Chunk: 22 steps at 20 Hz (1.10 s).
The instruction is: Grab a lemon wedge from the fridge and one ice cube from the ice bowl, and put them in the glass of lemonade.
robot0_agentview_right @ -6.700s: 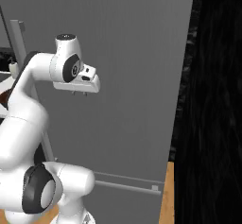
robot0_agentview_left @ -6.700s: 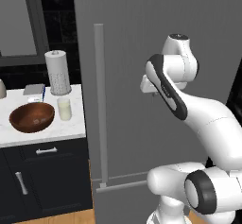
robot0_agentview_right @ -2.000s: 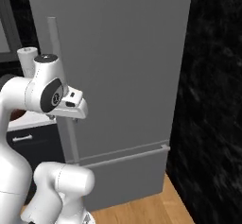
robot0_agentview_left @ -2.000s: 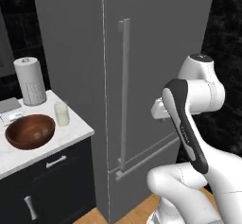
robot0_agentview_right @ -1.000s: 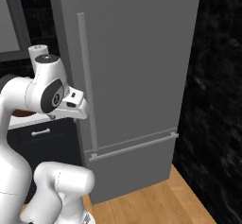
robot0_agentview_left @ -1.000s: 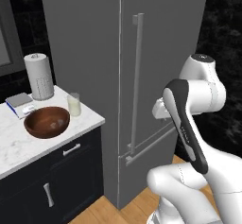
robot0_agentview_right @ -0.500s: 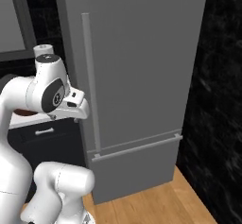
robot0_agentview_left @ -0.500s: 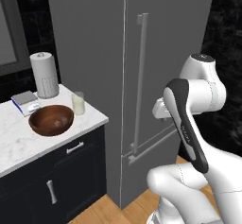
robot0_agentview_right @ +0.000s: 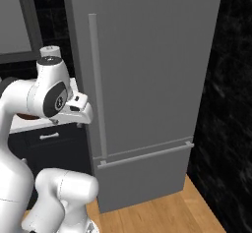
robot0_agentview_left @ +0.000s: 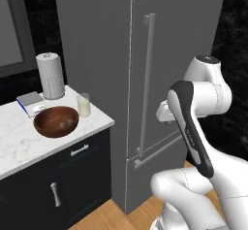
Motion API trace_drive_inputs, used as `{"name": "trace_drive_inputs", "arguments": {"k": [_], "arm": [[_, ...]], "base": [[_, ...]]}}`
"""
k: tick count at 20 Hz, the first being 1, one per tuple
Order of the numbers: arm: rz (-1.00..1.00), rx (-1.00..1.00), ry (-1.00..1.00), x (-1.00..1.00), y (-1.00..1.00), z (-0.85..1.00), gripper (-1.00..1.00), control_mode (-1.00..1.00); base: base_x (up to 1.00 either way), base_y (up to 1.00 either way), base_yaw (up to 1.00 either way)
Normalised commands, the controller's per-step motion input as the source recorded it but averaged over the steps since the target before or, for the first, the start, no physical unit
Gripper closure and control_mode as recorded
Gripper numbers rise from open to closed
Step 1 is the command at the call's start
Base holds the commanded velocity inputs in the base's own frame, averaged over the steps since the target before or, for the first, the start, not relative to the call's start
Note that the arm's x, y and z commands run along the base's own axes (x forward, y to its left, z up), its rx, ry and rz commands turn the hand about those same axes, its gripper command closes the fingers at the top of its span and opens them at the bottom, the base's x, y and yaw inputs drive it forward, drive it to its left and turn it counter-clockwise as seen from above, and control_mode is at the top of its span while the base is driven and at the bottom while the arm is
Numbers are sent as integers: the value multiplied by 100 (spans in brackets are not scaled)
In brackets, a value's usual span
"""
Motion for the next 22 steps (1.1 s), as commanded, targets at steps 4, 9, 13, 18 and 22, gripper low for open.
{"name": "trace_drive_inputs", "arguments": {"k": [4, 9, 13, 18, 22], "arm": [[0, 0, 0, 0, 0, 0, -100, 100], [0, 0, -9, 0, -12, 40, -100, -100], [0, 0, -4, 1, -1, 64, -100, -100], [0, -3, -9, 16, 0, 38, -100, -100], [-3, 0, -8, 36, 0, 7, -100, -100]], "base": [[0, -14, 0], [0, 0, 0], [0, 0, 0], [0, 0, 0], [0, 0, 0]]}}
